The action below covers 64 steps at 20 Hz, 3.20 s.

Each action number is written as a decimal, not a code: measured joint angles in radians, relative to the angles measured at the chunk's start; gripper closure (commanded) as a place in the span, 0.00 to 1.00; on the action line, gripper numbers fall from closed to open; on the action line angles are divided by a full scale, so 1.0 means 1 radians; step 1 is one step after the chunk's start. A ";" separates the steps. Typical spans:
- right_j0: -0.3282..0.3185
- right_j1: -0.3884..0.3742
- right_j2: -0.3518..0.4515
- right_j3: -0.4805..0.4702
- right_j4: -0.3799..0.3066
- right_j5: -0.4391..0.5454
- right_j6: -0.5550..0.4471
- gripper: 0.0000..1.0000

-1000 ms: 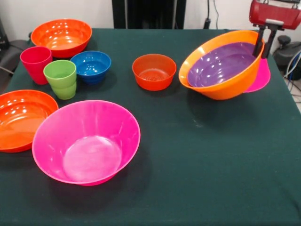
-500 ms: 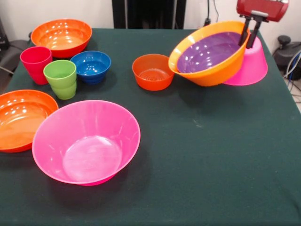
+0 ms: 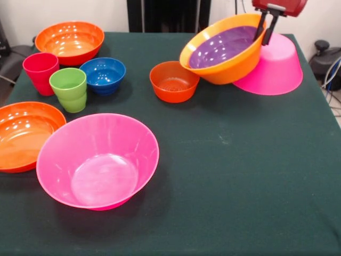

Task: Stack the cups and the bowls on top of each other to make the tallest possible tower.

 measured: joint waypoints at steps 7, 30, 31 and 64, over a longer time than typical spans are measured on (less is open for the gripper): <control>-0.015 -0.016 0.000 0.010 -0.025 0.000 0.000 1.00; -0.162 -0.053 0.000 0.037 -0.139 0.000 0.000 1.00; -0.168 -0.053 -0.002 0.039 -0.147 0.000 0.000 1.00; -0.145 -0.054 -0.013 0.086 -0.194 0.076 0.000 1.00</control>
